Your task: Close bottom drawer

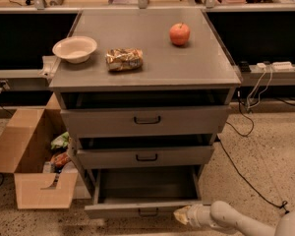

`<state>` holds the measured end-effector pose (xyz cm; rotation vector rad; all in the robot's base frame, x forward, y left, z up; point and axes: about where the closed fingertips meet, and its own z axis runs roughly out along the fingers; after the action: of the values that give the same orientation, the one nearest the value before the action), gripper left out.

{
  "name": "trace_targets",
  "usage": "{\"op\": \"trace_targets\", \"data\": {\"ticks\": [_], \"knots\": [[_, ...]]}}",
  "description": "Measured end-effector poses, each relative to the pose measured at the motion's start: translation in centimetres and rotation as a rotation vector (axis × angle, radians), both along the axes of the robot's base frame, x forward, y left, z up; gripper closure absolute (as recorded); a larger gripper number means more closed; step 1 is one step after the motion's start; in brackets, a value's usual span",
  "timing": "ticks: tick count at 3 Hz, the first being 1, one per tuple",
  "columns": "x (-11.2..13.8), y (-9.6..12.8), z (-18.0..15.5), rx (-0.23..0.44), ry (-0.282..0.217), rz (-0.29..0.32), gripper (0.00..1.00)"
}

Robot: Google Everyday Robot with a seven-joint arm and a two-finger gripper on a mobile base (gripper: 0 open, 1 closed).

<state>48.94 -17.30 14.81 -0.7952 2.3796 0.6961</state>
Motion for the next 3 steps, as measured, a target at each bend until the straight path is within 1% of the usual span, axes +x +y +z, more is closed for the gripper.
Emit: {"op": "trace_targets", "data": {"ticks": [1,2,3], "knots": [[1.2,0.3,0.3,0.024,-0.023,-0.011,1.0],[2.6,4.1,0.7,0.149,-0.058,-0.006,1.0],[2.8,4.4,0.9,0.16,-0.066,-0.008,1.0]]}}
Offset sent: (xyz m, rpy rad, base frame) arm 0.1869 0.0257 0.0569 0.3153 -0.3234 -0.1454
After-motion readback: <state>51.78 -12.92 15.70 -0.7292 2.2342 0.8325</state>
